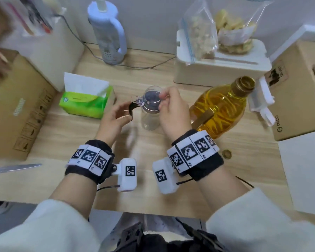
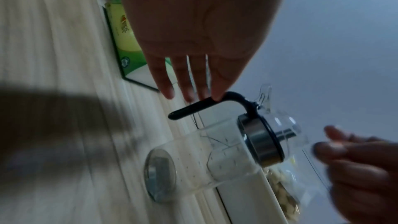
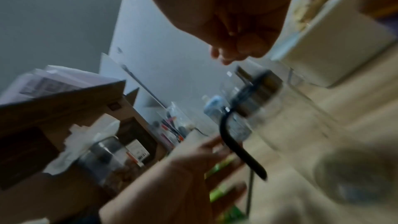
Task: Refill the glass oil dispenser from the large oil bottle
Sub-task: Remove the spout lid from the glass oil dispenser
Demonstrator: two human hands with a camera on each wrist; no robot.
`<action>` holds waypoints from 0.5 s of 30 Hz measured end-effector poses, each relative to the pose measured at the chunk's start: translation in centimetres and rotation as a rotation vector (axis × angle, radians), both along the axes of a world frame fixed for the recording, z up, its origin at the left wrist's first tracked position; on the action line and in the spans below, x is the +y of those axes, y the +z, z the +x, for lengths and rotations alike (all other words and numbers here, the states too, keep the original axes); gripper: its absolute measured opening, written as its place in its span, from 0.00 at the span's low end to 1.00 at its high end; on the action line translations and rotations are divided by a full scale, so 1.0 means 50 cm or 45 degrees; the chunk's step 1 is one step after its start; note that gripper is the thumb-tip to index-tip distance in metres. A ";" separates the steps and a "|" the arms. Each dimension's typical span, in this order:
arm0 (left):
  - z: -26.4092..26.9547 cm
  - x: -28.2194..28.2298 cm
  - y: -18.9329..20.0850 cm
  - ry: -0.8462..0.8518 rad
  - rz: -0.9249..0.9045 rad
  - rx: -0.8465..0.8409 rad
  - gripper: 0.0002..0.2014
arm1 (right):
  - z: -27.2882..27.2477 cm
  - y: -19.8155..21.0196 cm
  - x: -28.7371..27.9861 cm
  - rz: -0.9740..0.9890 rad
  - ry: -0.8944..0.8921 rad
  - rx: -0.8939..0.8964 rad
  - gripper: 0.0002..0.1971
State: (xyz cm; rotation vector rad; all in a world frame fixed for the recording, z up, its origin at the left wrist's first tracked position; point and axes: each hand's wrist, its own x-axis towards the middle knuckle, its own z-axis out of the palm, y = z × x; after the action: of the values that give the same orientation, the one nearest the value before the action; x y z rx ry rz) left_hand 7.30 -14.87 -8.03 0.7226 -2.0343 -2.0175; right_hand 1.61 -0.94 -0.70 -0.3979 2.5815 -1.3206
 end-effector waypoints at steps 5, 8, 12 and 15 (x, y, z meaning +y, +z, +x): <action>0.012 0.003 -0.008 -0.328 -0.071 -0.041 0.12 | 0.003 -0.029 -0.012 -0.055 -0.064 -0.041 0.25; 0.017 0.015 -0.025 -0.525 -0.068 -0.118 0.12 | -0.002 -0.029 -0.022 0.200 0.027 0.053 0.37; -0.002 0.003 -0.054 -0.136 -0.109 -0.073 0.16 | -0.009 -0.031 -0.036 0.421 0.198 0.104 0.43; -0.025 0.003 -0.070 -0.271 -0.117 -0.084 0.33 | -0.017 -0.040 -0.043 0.497 0.232 0.124 0.38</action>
State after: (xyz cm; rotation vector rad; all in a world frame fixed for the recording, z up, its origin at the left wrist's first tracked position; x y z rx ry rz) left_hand 6.06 -14.69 -11.51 0.5845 -2.3132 -2.0155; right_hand 0.77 -3.08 -2.72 -0.6165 2.7193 -0.7318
